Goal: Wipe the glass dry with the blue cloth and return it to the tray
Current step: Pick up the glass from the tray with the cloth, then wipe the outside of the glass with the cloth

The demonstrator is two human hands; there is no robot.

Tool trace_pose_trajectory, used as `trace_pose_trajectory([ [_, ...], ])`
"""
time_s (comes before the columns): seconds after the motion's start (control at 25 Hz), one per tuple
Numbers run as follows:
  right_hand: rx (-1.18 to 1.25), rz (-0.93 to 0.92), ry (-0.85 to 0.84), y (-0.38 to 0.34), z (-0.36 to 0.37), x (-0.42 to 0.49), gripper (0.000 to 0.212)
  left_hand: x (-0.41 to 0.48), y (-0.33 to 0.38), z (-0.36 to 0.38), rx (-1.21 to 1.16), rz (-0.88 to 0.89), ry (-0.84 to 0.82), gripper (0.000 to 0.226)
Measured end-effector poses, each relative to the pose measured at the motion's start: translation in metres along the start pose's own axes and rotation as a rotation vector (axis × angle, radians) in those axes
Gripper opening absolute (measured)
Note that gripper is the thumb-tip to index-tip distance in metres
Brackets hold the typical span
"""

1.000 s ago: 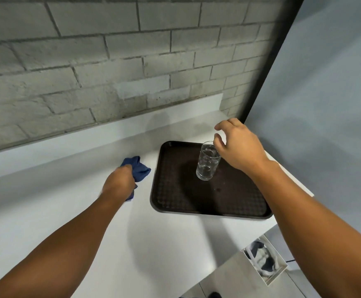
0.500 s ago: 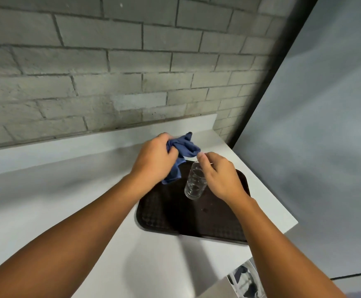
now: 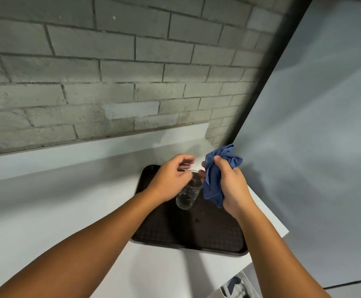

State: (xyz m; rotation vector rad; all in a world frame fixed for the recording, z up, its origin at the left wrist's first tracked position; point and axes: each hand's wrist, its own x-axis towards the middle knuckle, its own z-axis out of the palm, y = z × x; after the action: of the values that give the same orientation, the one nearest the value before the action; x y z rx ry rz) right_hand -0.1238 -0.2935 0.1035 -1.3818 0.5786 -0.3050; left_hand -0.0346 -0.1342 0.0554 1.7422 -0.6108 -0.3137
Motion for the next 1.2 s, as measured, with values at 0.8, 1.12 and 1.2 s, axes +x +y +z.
trace_pose_trajectory([
  [0.8, -0.512, -0.157, 0.065, 0.006, -0.029, -0.008, 0.035, 0.022, -0.041, 0.031, -0.392, -0.388, 0.035, 0.063],
  [1.12, -0.516, -0.475, -0.089, -0.018, -0.001, -0.027, 0.078, 0.018, 0.042, 0.014, -0.652, -0.179, -0.059, 0.092],
  [1.2, -0.577, -0.574, -0.098, -0.024, 0.003, -0.033, 0.076, 0.014, 0.051, 0.017, -0.634, -0.134, -0.074, 0.08],
])
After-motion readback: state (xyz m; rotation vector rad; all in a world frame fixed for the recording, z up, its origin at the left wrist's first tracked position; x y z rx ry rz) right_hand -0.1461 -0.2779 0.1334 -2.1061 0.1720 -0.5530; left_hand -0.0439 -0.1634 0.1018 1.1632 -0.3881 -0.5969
